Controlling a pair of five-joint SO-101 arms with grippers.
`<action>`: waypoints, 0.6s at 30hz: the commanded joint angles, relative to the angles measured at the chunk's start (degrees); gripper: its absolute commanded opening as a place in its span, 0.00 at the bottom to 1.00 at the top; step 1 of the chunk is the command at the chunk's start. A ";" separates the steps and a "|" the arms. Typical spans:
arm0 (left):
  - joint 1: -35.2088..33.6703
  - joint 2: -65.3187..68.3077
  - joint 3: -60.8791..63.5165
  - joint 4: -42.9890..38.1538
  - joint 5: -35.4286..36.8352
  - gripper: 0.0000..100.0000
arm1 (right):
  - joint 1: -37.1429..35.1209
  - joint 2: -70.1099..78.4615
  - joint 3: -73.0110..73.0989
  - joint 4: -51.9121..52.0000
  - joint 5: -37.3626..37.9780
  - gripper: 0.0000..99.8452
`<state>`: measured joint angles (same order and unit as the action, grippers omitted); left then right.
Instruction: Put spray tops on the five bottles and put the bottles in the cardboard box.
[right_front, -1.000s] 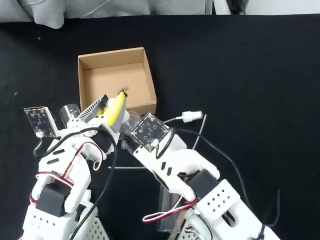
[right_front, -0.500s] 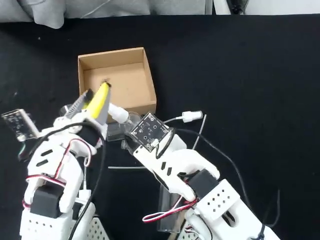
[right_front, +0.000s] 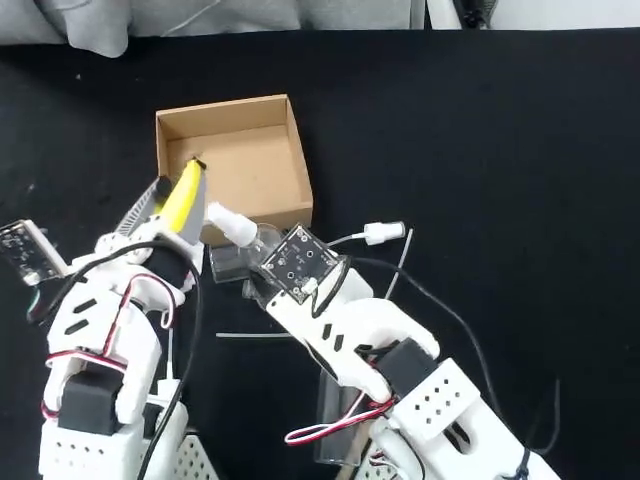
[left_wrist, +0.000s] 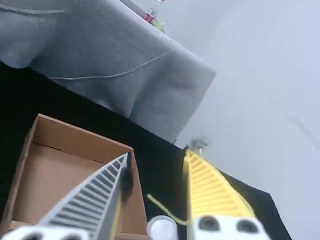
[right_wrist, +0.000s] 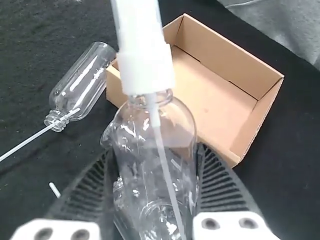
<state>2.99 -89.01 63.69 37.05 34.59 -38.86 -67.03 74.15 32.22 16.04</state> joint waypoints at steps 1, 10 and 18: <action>-4.70 -0.70 -1.63 -1.05 0.53 0.16 | -0.35 -1.10 -0.92 -2.20 -0.35 0.09; -6.29 -0.70 -0.22 -1.05 0.35 0.16 | -0.35 -1.10 -1.01 -5.01 -0.44 0.09; -6.29 -0.70 0.40 -1.05 0.26 0.16 | -0.35 -1.19 -0.84 -9.93 -4.04 0.09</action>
<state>-2.46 -89.01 64.75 37.05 34.86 -38.86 -67.03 74.15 25.71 14.64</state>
